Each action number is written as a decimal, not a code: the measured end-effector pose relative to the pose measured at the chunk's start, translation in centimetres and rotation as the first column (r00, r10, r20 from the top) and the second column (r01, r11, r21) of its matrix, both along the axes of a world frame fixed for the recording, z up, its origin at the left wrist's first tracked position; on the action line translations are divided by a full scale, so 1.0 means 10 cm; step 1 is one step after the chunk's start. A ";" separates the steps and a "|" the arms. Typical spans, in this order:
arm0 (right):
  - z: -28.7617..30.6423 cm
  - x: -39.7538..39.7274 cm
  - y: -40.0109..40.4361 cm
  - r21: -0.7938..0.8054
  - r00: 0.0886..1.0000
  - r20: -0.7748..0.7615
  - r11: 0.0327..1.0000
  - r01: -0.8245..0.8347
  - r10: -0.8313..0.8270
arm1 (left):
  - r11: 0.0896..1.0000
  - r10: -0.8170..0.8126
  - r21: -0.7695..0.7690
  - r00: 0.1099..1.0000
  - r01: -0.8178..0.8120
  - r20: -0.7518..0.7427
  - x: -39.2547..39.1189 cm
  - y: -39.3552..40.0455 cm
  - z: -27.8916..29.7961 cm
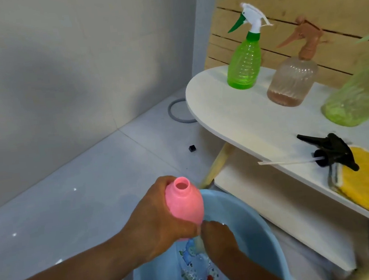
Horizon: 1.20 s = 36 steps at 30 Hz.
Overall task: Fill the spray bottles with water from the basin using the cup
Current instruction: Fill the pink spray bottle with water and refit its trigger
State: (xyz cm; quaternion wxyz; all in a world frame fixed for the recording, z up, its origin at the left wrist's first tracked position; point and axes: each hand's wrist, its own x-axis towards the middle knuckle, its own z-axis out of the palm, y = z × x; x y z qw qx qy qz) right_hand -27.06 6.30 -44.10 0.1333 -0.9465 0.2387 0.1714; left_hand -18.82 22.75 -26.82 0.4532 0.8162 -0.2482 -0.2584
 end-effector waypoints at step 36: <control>2.78 -0.82 -0.17 0.751 0.497 0.504 0.643 0.152 -0.706 | 0.999 0.011 0.030 0.997 -0.013 0.075 0.00 0.29 0.22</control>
